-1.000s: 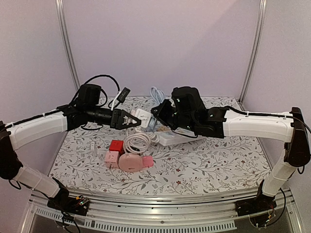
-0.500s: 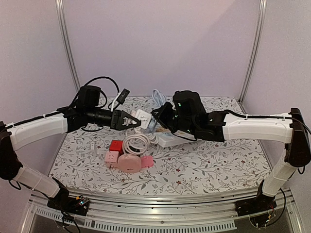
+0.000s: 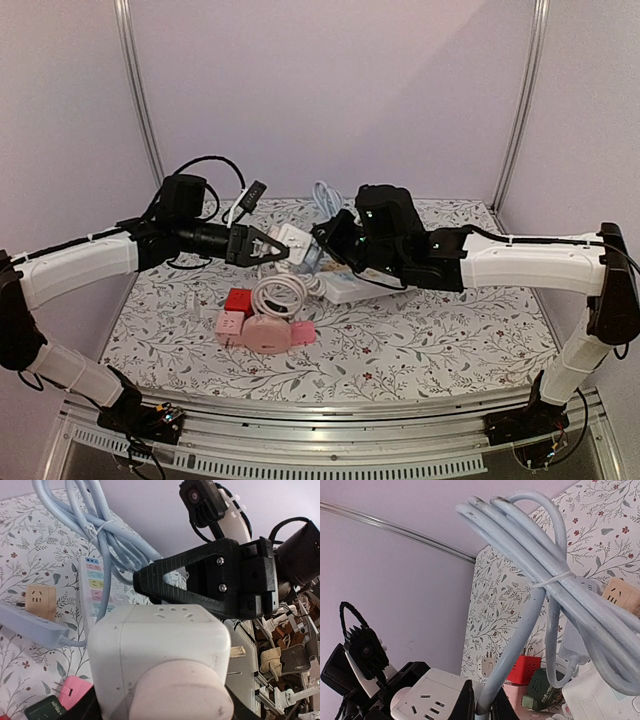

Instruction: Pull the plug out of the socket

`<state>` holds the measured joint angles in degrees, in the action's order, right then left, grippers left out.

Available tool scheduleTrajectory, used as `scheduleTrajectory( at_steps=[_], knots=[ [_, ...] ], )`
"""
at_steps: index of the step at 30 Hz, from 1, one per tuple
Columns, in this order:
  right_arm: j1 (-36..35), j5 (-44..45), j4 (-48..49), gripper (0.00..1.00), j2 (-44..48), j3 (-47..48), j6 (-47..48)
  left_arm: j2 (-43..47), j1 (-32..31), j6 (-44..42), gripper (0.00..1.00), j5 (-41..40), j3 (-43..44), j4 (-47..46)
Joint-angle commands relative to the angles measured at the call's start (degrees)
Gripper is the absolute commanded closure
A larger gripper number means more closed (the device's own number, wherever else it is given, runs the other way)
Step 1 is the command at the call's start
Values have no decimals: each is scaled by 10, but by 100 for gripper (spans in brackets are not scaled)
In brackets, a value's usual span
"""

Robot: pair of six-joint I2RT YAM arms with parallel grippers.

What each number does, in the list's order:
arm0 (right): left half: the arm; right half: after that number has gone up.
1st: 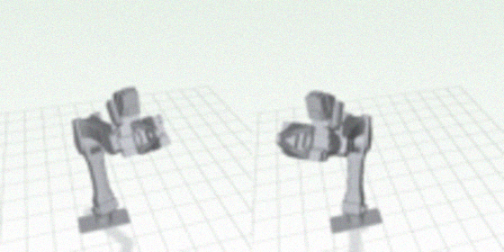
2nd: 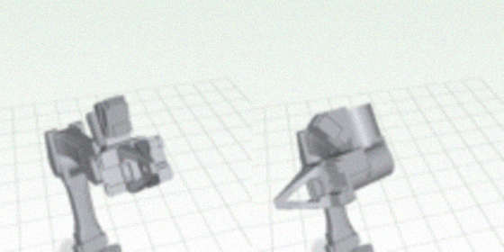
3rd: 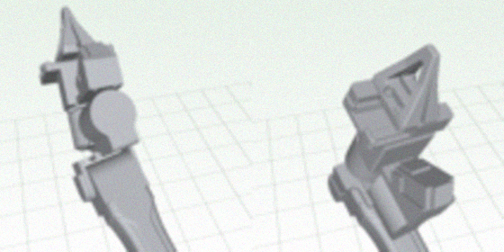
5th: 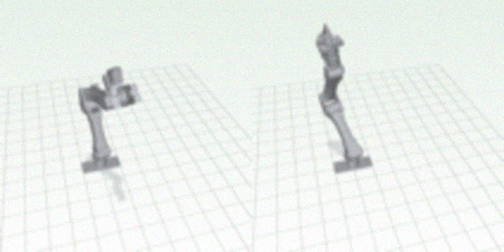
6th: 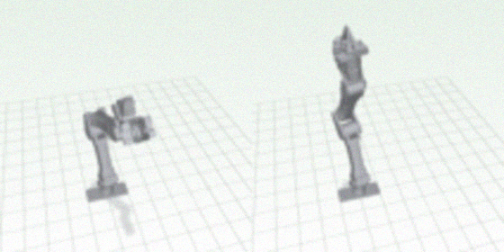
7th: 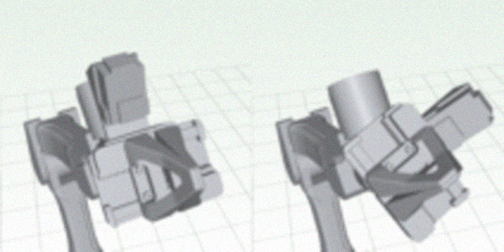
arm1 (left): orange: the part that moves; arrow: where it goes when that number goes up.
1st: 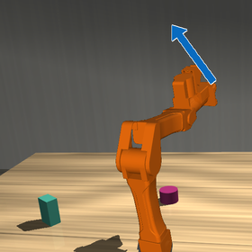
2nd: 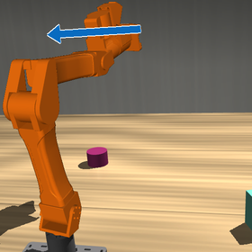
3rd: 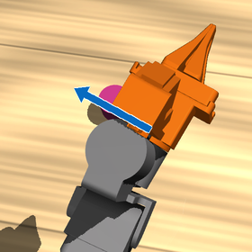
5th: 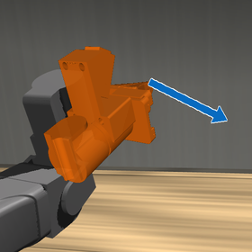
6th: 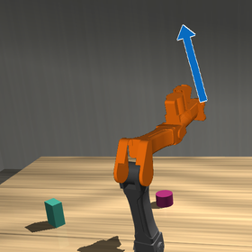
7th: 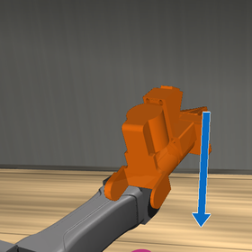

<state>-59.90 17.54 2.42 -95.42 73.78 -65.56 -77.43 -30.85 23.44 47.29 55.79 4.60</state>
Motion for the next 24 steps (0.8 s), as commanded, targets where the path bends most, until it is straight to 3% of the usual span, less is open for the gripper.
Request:
scheduleTrajectory(
  at_steps=[1, 8, 15, 18, 24],
  knots=[
    [17, 88, -139, 100, 15, 21, 78, 17, 43, -17, 93, -17, 52, -19],
    [-7, 101, -164, 100, -8, 78, 139, -8, -13, -113, 93, -43, 104, 110],
    [-18, 113, -178, 100, -19, 98, 172, -9, -25, -124, 93, -64, 110, 128],
    [-18, 125, -177, 100, -13, 84, 168, -4, -21, -117, 94, -73, 107, 123],
    [-18, 159, -176, 100, 9, 49, 140, 30, 17, -35, 96, -41, 57, -1]
  ],
)
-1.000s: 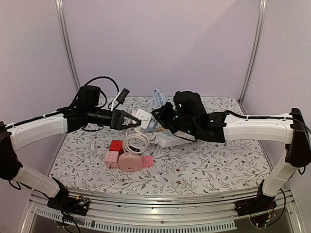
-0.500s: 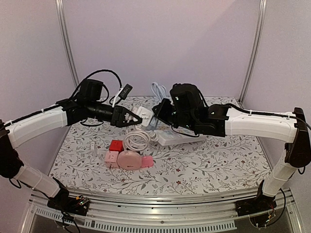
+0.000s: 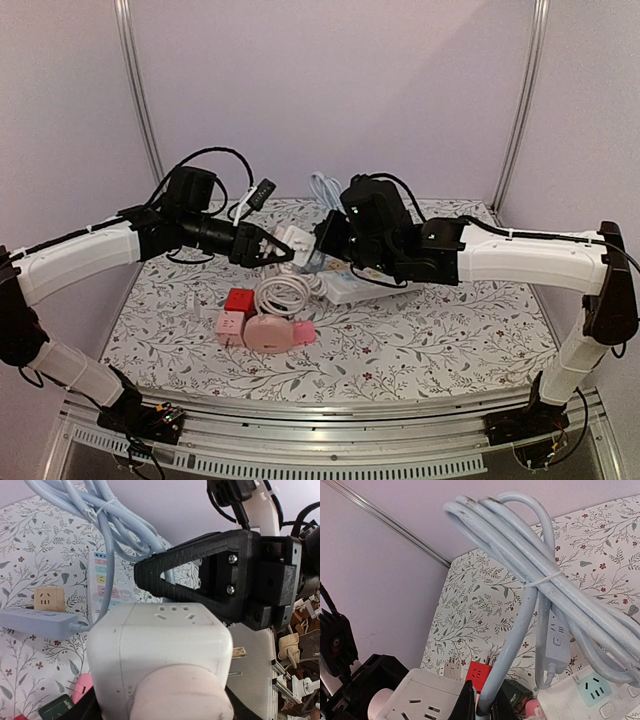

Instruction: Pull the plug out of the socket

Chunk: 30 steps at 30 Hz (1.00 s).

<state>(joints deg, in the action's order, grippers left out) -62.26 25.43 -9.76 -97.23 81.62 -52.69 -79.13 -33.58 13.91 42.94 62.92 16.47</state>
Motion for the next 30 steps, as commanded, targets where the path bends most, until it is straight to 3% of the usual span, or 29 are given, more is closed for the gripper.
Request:
scheduleTrajectory(
  at_steps=[1, 9, 14, 23, 30],
  knots=[
    [5, 84, -55, 100, 28, -34, 4, 52, 48, 64, 96, -2, -18, -125],
    [5, 103, -69, 100, 33, -60, -79, 113, 62, 76, 95, -80, -62, -177],
    [5, 112, -77, 100, 38, -66, -95, 115, 66, 78, 95, -81, -63, -179],
    [5, 117, -76, 100, 42, -46, -62, 100, 65, 79, 95, -52, -54, -176],
    [22, 93, -72, 100, 45, -26, 28, 98, 73, 75, 95, -25, -41, -166]
  ],
)
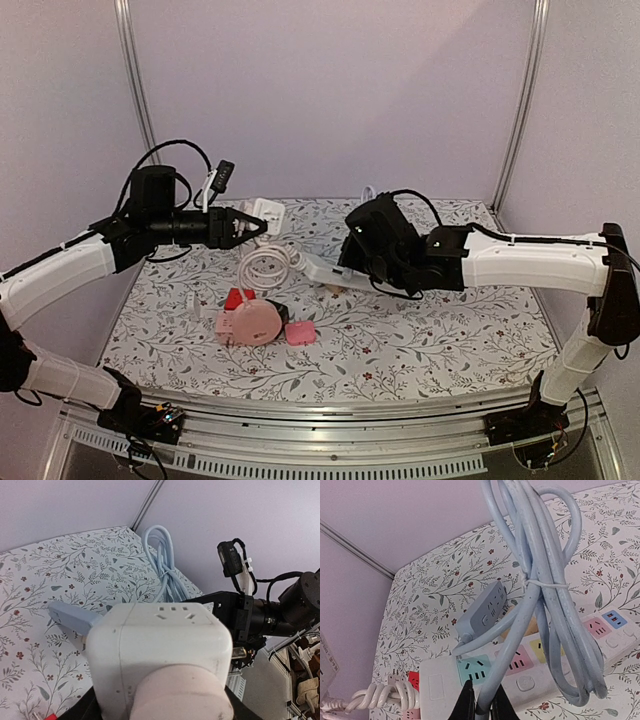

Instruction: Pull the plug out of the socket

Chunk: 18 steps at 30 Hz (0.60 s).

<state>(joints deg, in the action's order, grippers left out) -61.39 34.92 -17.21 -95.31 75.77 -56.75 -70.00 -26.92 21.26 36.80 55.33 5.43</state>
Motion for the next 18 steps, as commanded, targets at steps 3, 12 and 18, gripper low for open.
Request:
scheduleTrajectory(
  at_steps=[3, 12, 18],
  knots=[
    [38, -46, -3, 100, 21, 45, 105, -9, 6, 1, 95, 93, 53, -37],
    [80, -69, -57, 100, -8, 86, 164, -10, -16, -41, 95, 94, 71, 12],
    [104, -65, -64, 100, -6, 79, 176, -11, -16, -27, 95, 108, 69, -1]
  ],
)
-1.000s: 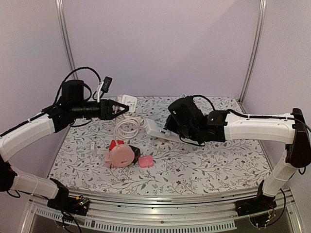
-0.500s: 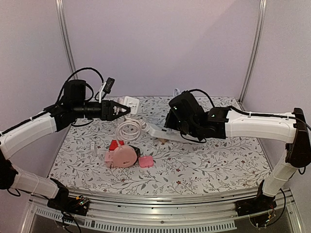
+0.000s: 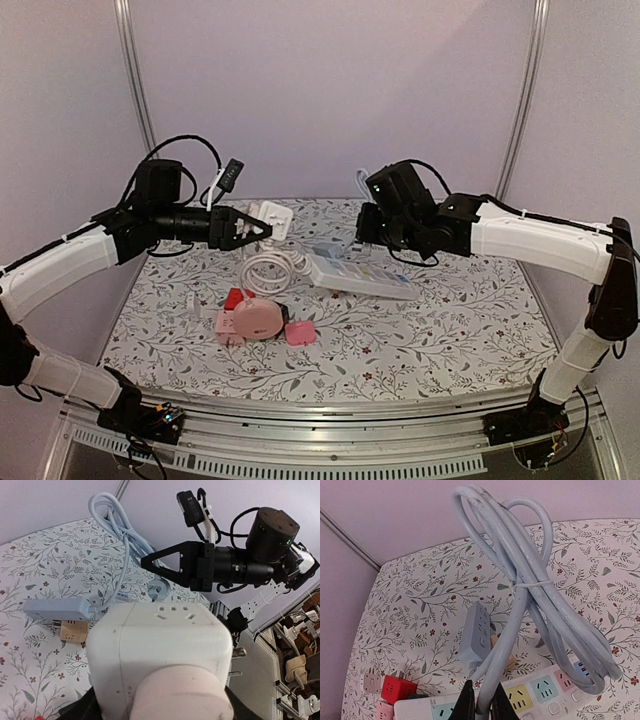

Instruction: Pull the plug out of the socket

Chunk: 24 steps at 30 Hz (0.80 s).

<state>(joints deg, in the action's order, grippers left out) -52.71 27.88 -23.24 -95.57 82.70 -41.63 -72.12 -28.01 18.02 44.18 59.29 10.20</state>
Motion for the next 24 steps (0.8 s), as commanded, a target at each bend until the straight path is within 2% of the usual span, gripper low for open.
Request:
scheduleTrajectory(
  at_steps=[1, 8, 16, 24],
  knots=[
    [26, 1, -4, 100, -4, 7, 23, 11, -6, 10, 95, 40, 29, -55],
    [82, -59, -4, 100, -28, -11, 47, 12, -5, 21, 95, 66, 29, -67],
    [114, -85, -2, 100, -78, -18, 162, 11, -5, 27, 95, 88, 30, -75],
    [147, -107, 7, 100, -117, -35, 166, 13, 1, 31, 95, 52, 24, -75]
  ],
)
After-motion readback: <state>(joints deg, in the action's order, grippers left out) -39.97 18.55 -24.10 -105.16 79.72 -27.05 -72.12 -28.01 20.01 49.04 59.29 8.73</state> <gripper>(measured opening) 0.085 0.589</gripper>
